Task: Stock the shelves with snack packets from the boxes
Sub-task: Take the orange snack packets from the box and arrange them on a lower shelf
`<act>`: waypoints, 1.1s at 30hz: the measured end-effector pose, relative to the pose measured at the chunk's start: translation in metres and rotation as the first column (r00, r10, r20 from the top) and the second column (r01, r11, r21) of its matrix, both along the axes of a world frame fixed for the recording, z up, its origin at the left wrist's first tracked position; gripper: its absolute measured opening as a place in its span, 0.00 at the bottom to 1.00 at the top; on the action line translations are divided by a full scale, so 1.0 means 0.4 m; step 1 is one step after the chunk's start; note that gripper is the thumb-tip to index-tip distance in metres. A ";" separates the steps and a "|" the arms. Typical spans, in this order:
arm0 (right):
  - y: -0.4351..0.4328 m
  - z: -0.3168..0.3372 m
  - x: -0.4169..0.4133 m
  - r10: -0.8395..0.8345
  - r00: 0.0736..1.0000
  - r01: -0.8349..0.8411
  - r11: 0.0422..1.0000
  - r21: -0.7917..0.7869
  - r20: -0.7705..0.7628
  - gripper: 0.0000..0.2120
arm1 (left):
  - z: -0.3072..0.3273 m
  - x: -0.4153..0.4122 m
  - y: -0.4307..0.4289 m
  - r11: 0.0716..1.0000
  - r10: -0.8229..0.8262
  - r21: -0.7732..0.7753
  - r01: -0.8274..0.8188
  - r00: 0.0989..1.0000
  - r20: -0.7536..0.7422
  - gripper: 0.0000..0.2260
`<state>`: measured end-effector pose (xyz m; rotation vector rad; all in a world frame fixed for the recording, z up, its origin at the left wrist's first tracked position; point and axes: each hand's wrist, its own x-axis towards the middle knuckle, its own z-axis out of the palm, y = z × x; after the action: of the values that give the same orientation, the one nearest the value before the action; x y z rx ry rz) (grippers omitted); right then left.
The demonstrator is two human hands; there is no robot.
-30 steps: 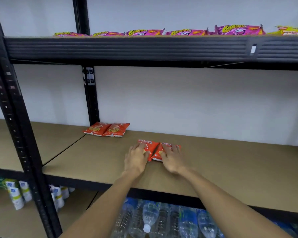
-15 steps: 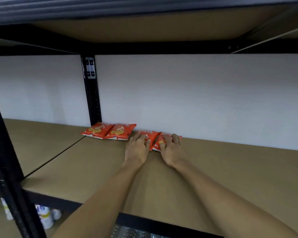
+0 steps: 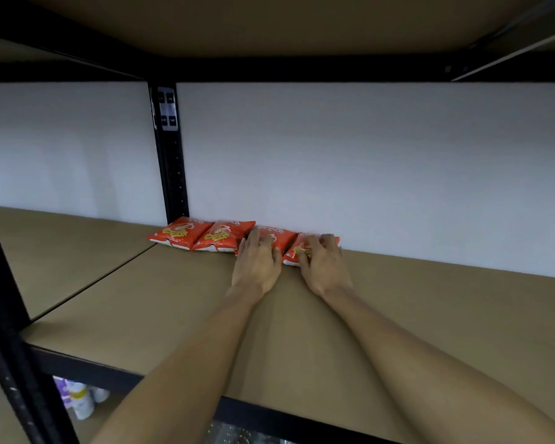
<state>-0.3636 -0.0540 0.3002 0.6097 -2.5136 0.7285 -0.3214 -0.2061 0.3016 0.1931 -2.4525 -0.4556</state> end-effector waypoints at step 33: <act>0.070 0.070 0.111 -0.074 0.997 0.074 0.997 0.022 -0.017 0.20 | 0.049 0.094 0.045 0.991 0.042 -0.122 -0.047 0.998 -0.045 0.15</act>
<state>-0.3192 -0.0260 0.3284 0.5256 -2.5185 0.6664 -0.2836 -0.1880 0.3210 0.1837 -2.4201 -0.2856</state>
